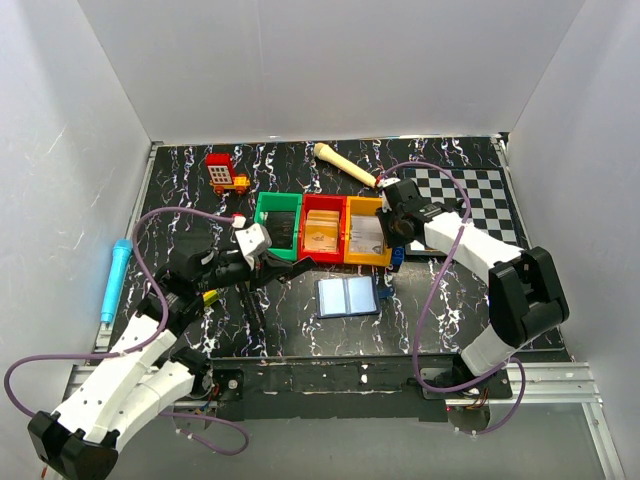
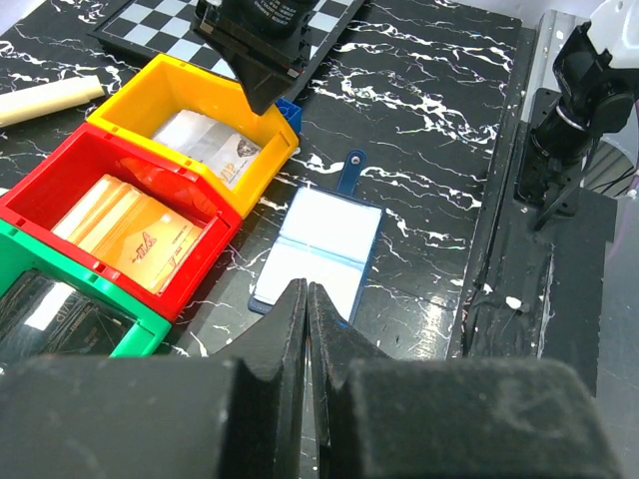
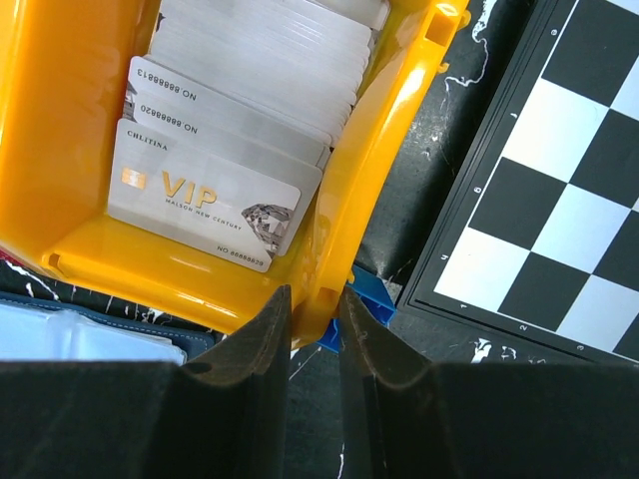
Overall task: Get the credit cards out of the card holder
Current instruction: Move the storage box to the center of the board, then place the credit card in the storage box.
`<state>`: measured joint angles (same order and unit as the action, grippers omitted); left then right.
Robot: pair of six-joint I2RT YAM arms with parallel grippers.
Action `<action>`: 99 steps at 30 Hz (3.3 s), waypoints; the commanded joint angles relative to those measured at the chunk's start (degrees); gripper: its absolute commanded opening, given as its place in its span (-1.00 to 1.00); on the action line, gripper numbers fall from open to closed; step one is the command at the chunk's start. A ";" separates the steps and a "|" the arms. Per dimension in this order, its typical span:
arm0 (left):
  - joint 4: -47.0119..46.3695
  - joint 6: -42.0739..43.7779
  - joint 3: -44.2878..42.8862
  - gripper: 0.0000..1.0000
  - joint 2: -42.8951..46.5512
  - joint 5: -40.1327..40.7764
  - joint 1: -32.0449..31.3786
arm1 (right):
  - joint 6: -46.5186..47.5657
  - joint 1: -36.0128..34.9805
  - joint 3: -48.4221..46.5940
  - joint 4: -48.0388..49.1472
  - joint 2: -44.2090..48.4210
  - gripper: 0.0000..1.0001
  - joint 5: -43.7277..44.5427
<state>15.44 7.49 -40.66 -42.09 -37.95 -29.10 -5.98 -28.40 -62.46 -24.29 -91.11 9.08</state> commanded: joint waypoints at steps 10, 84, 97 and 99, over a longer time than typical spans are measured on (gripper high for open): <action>7.32 12.28 0.41 -1.00 -0.19 6.92 -0.25 | 2.99 0.28 -0.38 -6.90 1.28 -0.97 4.11; 18.66 62.65 -24.11 -1.00 -48.17 -5.64 16.53 | -23.64 -9.21 28.00 -0.66 60.43 0.70 -29.03; 20.15 64.84 -25.25 -1.00 -53.18 -3.36 14.78 | -23.20 -9.13 27.39 -3.30 62.55 0.70 -28.42; 20.77 65.29 -25.17 -1.00 -53.71 -2.57 14.25 | -23.20 -9.21 27.47 -3.30 62.37 0.70 -28.42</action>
<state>34.59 70.61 -64.16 -95.68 -41.12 -13.54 -29.19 -37.32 -33.85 -27.42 -28.38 -19.44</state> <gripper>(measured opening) 0.010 0.849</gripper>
